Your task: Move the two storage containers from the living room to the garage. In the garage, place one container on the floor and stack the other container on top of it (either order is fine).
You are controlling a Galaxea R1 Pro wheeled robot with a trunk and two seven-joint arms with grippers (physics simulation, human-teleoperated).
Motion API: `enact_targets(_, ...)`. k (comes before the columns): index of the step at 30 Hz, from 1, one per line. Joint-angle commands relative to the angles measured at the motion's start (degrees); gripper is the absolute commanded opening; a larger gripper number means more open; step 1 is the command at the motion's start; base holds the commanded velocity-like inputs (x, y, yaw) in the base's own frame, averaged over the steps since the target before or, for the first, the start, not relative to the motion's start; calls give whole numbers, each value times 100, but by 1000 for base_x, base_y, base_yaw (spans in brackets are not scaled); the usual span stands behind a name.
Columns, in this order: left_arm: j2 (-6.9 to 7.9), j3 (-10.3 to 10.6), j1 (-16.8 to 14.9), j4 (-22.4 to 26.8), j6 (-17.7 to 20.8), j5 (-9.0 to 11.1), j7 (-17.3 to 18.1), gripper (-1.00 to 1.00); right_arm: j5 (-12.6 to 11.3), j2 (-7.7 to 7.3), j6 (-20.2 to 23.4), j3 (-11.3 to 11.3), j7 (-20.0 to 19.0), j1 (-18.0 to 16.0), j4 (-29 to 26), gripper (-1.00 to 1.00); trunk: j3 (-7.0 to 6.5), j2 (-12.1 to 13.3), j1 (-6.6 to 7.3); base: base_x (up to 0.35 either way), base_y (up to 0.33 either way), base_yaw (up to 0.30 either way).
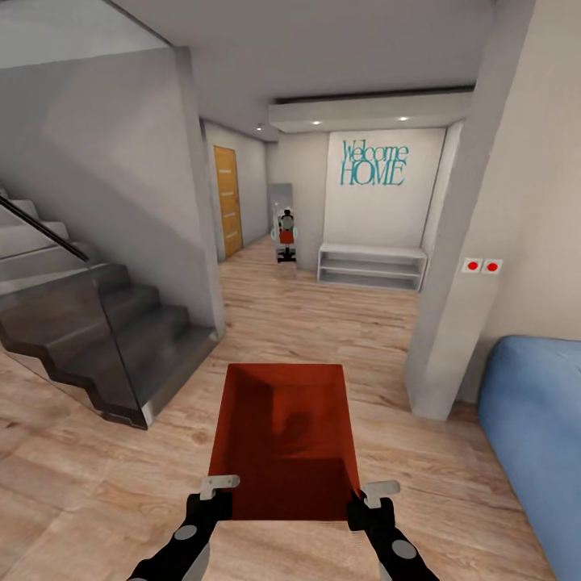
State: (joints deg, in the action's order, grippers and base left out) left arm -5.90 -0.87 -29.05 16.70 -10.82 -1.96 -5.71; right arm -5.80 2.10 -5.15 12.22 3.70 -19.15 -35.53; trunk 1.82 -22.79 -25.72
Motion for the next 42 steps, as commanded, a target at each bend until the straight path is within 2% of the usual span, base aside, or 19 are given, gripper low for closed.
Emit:
enact_targets(1,168,-63,-4,-18,-25,3,-247,-100,-35,-4,-285,62,-54,-10,-24,-100,13,-13,-7,325,51,0)
enact_targets(42,168,-63,-4,-19,-16,-1,-247,-100,-41,-8,-276,70,-62,-10,-24,-100,13,-13,-7,331,2,0)
